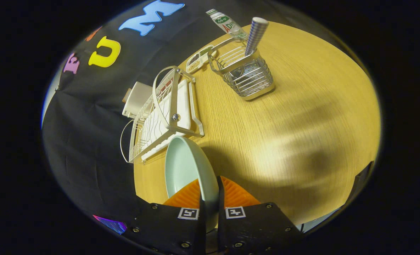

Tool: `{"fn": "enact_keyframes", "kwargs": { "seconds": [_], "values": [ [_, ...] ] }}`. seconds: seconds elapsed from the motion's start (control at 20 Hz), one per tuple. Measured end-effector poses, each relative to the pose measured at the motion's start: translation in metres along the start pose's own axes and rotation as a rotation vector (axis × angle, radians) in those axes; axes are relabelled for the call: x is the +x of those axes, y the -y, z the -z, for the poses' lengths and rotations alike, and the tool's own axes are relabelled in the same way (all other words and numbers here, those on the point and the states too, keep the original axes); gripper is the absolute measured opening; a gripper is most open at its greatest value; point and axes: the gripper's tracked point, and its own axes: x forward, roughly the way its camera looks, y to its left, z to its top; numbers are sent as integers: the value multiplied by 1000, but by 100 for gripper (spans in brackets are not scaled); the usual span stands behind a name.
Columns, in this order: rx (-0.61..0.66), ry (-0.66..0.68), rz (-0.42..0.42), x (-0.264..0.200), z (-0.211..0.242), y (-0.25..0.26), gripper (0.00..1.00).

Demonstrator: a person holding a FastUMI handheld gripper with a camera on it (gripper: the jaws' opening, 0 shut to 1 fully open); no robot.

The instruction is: Take the plate from the dish rack, then take the spoon from the basket and place it into the plate.

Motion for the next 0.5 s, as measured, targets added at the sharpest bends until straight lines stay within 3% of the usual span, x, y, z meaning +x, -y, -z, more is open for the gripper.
{"fn": "enact_keyframes", "kwargs": {
  "seconds": [0.35,0.5],
  "values": [
    [21,-18,1,15,4,11,13],
    [-94,15,32,8,-2,9,16]
  ]
}}
